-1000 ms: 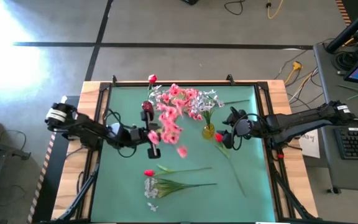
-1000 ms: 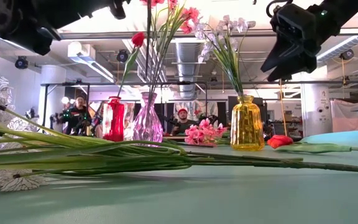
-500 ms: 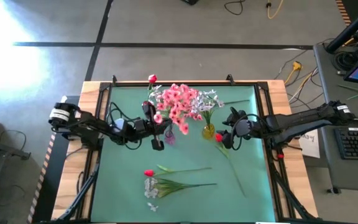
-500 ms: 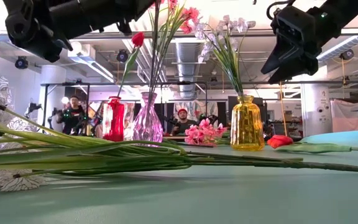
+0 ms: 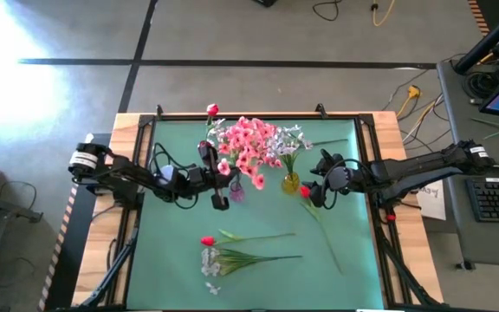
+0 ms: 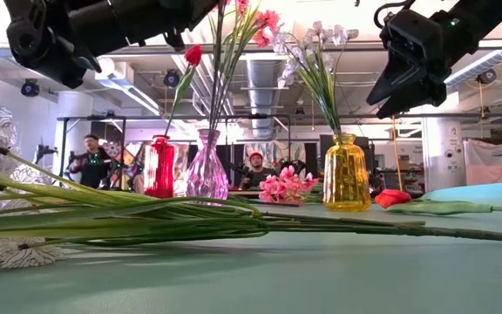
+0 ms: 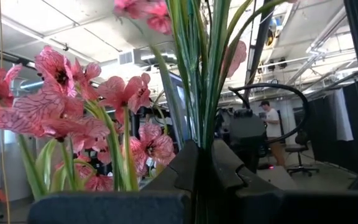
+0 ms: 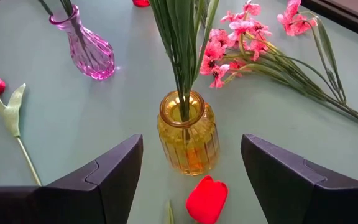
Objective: Sort flowers into vase by color
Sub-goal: Put the left pink flower into the purple vase
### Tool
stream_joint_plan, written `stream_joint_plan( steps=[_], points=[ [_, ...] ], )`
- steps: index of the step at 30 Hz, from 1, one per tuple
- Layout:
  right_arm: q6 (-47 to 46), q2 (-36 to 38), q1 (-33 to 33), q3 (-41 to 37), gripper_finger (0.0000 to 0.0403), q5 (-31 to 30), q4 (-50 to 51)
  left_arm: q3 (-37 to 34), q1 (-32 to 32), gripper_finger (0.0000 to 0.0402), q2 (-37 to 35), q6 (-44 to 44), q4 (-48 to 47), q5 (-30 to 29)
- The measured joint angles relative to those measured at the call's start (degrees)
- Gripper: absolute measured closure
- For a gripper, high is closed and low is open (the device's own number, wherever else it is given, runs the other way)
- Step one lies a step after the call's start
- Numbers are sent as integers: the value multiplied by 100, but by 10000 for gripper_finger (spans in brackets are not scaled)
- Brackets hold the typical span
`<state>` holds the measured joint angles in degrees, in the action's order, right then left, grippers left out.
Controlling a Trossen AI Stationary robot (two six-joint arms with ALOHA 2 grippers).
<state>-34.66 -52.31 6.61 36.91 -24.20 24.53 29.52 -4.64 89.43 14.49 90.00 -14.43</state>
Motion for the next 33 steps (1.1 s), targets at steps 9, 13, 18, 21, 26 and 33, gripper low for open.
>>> stream_joint_plan(
  steps=[9,13,18,21,26,33],
  points=[
    [49,0,0,0,138,2,0,-160,35,402,0,355,-4,1],
    [99,0,0,0,138,2,2,-160,56,402,9,412,1,168],
    [123,0,0,0,138,2,0,-160,65,402,27,410,2,196],
    [123,0,0,0,138,2,-2,-203,65,402,28,396,-6,196],
    [123,0,0,0,138,2,-3,-234,71,402,28,269,-1,196],
    [126,0,0,0,138,2,-23,-234,71,402,28,254,-35,149]
  ],
)
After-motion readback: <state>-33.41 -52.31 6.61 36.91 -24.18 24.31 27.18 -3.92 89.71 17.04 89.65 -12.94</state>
